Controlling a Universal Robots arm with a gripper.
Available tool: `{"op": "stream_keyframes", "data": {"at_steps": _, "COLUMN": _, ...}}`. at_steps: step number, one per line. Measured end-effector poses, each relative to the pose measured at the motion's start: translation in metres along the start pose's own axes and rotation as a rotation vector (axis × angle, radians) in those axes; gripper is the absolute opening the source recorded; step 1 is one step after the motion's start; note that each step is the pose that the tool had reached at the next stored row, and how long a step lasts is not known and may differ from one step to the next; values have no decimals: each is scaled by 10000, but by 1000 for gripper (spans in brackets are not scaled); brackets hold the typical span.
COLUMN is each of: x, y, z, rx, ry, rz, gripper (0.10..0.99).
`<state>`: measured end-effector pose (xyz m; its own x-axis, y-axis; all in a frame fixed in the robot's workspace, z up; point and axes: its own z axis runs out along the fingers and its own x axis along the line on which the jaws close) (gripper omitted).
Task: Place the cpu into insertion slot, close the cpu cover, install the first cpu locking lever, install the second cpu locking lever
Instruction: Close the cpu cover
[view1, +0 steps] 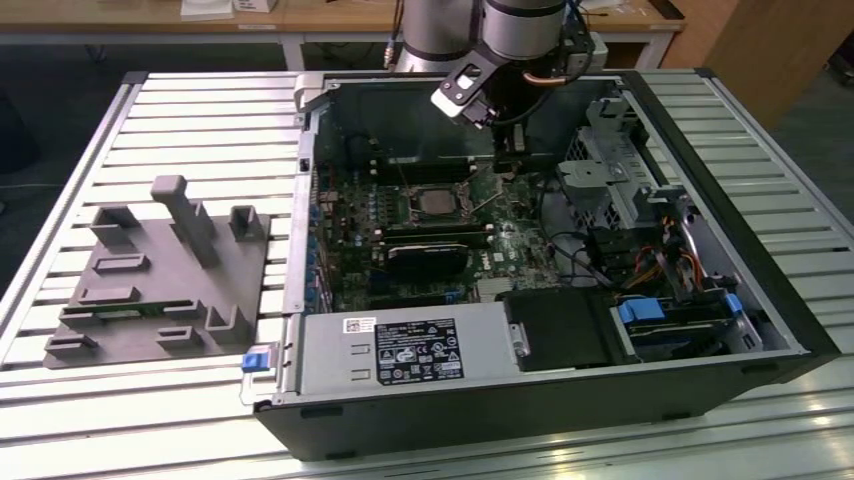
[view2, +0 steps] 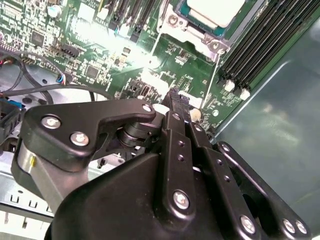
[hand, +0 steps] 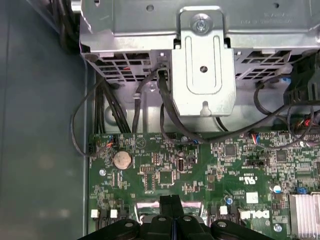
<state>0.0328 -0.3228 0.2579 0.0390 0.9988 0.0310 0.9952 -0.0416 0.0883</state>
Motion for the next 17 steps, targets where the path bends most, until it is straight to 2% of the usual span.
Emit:
{"op": "stream_keyframes", "data": {"at_steps": 10, "x": 6, "y": 158, "z": 17, "rx": 7, "ry": 0, "rz": -2, "gripper": 106}}
{"op": "stream_keyframes", "data": {"at_steps": 13, "x": 7, "y": 206, "z": 41, "rx": 61, "ry": -4, "rz": 1, "gripper": 106}}
{"op": "stream_keyframes", "data": {"at_steps": 17, "x": 6, "y": 222, "z": 110, "rx": 143, "ry": -9, "rz": 3, "gripper": 106}}
